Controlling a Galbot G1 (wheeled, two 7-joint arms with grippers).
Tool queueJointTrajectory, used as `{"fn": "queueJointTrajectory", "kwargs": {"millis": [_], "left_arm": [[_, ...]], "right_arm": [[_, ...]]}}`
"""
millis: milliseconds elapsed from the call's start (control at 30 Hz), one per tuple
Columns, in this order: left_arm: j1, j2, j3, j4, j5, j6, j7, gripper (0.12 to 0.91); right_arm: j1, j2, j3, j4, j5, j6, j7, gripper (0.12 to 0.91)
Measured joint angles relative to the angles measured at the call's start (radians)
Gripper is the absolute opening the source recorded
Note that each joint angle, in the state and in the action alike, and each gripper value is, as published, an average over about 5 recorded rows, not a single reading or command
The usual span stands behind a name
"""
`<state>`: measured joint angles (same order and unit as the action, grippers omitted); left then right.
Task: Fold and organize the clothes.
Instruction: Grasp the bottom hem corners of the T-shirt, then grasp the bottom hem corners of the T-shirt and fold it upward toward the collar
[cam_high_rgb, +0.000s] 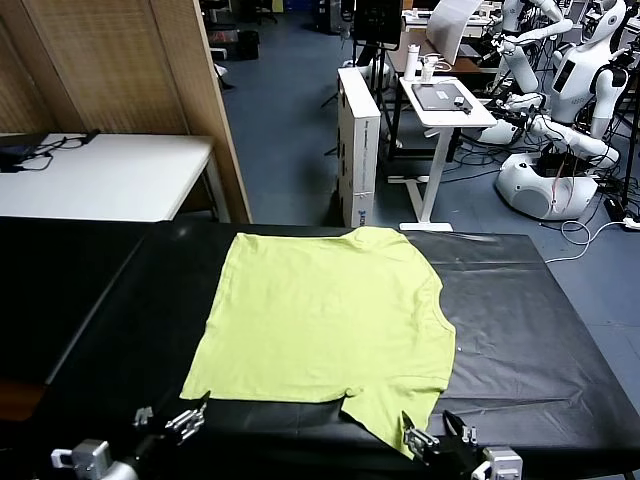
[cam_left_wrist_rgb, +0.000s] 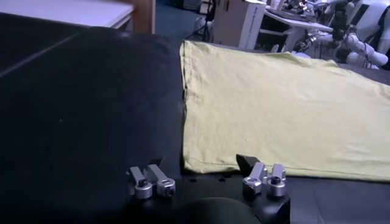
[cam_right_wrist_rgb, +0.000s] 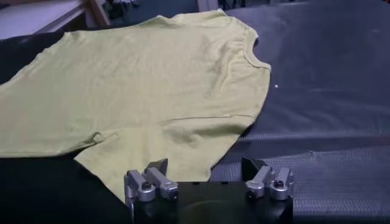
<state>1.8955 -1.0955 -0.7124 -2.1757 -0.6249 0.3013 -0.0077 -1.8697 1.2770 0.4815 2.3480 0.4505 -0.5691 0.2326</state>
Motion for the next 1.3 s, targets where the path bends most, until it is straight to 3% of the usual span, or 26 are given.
{"fn": "queueJointTrajectory", "kwargs": {"millis": [133,400,533,633,967,1300], "left_arm": [[0.001,-0.001,0.002,-0.004,0.002,0.000,0.001,0.660],[0.001,-0.001,0.003,-0.001,0.009,-0.003,0.001,0.328],[-0.001,0.001,0.003,-0.001,0.016,0.000,0.003,0.194],[-0.003,0.002,0.005,-0.002,0.018,0.002,0.004,0.151],[0.058,-0.019,-0.028,-0.051,0.017,-0.005,0.003,0.147],[0.182,-0.025,-0.114,-0.105,0.012,-0.043,0.003,0.147]], "right_arm": [[-0.003,0.001,0.000,-0.005,-0.001,0.000,-0.003,0.572],[-0.001,0.001,0.007,0.000,0.000,-0.007,-0.009,0.165],[-0.002,0.000,0.012,0.007,0.003,-0.007,-0.005,0.140],[-0.014,-0.001,0.018,0.022,0.006,-0.009,0.002,0.140],[-0.127,-0.016,0.040,0.121,-0.014,-0.092,0.053,0.140],[-0.201,-0.016,0.040,0.170,-0.023,-0.082,0.064,0.140]]}}
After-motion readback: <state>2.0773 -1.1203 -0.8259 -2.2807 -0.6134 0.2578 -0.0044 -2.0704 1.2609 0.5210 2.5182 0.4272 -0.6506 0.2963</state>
